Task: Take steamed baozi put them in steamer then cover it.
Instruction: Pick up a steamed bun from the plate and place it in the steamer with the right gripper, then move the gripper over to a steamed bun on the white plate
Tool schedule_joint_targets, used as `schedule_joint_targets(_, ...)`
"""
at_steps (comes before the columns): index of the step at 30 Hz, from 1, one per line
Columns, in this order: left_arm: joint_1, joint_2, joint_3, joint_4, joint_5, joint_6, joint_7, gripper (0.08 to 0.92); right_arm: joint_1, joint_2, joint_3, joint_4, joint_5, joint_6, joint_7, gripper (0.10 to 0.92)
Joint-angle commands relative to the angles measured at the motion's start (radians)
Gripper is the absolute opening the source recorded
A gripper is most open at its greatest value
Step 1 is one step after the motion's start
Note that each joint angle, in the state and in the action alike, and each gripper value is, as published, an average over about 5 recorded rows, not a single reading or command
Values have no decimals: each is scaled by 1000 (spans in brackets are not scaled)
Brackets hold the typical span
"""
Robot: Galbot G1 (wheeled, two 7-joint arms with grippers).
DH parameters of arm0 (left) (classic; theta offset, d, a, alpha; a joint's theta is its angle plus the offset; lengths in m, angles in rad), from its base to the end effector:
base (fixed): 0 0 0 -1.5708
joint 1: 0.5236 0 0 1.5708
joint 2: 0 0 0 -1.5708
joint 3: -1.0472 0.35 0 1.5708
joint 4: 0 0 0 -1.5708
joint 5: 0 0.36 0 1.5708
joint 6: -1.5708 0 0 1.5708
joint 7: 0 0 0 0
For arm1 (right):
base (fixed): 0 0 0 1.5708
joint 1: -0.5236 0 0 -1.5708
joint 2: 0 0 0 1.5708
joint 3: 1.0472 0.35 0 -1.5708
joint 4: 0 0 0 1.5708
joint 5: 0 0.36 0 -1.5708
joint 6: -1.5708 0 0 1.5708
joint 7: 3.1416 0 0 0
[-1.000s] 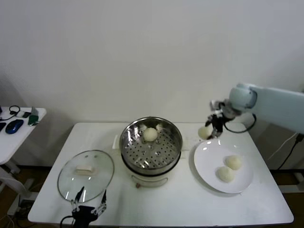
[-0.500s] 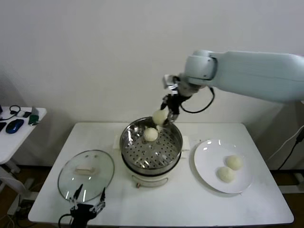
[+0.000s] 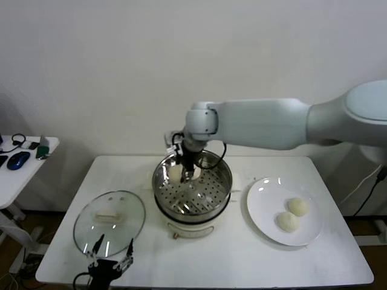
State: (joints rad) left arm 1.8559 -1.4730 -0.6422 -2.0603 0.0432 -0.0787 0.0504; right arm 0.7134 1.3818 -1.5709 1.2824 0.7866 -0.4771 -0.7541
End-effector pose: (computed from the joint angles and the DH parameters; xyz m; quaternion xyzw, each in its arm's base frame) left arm 0.0904 0.0551 -0.3499 -0.0144 -0.9883 -0.0934 0.1195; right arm 0.5241 0.2086 -0.0751 0.5689 -0.5132 0.5693 0.2982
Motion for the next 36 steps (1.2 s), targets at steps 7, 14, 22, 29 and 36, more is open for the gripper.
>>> schedule_joint_targets(7,-2,3,1,6,-1,3,1,823,-131,80,10,-92,-72,-19,29,653)
schedule_joint_targets(14,-3,0,2,2,1,5,2,823,-103,33,38,-51,-105,-8,42,734)
schedule_joint_targets(22,-3,-5,8,-4,15,8,2,823,125,-153,-29,60,-18,108,-78,822)
schedule_joint_targets(29,-6,-12,9,-4,14,7,1,823,337,-480,-224,235,-30,183,-189,823)
schedule_joint_targets(36,-13,-18,13,-7,14,7,3,823,331,-769,-383,317,-217,211,-196,823)
